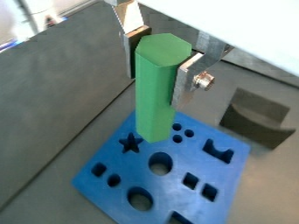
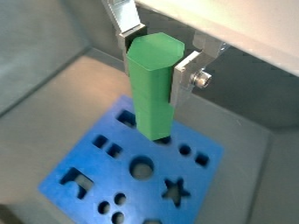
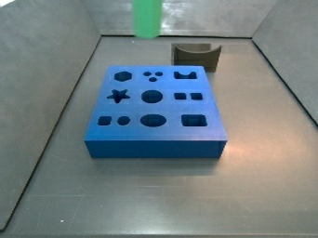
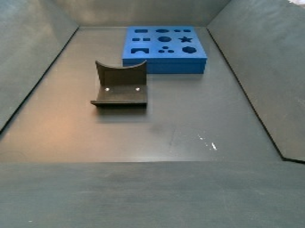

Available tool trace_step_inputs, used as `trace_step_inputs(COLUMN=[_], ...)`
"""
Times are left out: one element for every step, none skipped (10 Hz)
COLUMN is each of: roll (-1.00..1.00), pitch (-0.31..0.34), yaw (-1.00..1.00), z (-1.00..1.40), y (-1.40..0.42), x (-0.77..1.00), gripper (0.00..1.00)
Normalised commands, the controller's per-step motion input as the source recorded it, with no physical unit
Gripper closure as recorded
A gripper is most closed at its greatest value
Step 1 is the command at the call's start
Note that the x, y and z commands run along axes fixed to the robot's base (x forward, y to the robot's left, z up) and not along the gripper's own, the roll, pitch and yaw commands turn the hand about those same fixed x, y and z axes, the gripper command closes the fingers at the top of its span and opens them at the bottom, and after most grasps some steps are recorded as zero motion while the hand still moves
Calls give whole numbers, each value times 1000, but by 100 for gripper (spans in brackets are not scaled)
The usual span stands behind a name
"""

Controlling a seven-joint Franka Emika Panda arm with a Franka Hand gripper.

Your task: Insert the hexagon object.

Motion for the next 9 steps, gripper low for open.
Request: trace_step_inputs(roll=[-27, -76, -130, -96, -21, 0, -6, -121, -53], pitch=[-14, -80, -150, -166, -189, -150, -159, -21, 0], yaw=[-566, -380, -234, -231, -217, -249, -269, -240, -63], z=[-589, -649, -726, -783, -766, -806, -737, -280, -134], y=[311, 446, 546, 566, 609, 677, 660, 609, 206], x=[-623, -737, -771, -746, -646, -269, -189, 0, 0], gripper=[100, 100, 100, 100, 100, 100, 100, 100, 100])
